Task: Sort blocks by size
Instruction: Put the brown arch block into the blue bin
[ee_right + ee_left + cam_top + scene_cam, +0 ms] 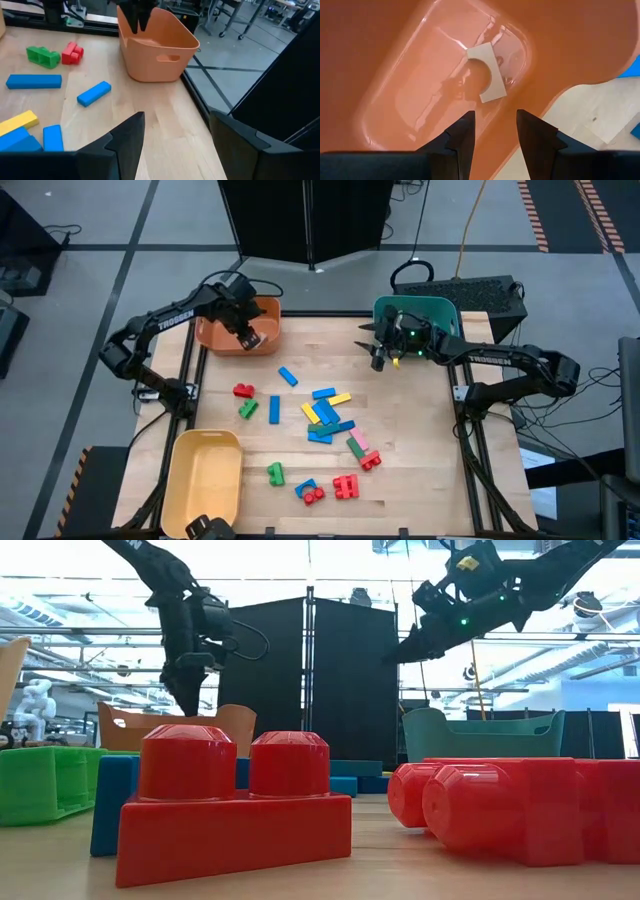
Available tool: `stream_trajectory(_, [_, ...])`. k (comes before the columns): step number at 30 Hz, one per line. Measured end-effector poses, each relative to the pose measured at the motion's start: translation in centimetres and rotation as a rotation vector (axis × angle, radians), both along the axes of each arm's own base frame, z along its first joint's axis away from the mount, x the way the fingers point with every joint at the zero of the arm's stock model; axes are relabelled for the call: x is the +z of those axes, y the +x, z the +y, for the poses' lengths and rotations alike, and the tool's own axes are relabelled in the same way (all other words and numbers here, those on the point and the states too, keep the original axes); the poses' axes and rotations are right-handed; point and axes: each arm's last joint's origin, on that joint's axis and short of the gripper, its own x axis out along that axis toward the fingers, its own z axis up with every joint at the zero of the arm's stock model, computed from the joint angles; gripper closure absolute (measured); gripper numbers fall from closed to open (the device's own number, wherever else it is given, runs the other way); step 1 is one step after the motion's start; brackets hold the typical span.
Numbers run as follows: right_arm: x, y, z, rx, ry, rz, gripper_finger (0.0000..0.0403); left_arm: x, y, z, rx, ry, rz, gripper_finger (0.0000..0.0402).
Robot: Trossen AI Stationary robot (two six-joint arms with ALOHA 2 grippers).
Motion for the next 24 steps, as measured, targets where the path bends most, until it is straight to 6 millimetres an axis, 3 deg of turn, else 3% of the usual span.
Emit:
stream_trajectory(6, [0.7, 0.2, -0.1, -0.015, 0.003, -0.081, 0.0193, 0.0, 0.4, -0.5, -0.025, -0.008, 0.008, 0.0261])
stream_trajectory(12, [1.4, 0.6, 0.6, -0.031, 0.171, -0.208, 0.0193, 0.0, 0.4, -0.6, 0.004, -0.017, 0.006, 0.0261])
stream_trajectory(18, [1.4, 0.8, 1.1, -0.076, 0.216, -0.234, 0.0193, 0.3, 1.1, 0.3, 0.069, 0.051, -0.090, 0.0261])
stream_trajectory(24, [1.4, 0.7, 1.0, -0.136, 0.235, -0.240, 0.0193, -0.5, 2.0, 1.0, 0.330, -0.037, -0.189, 0.0261])
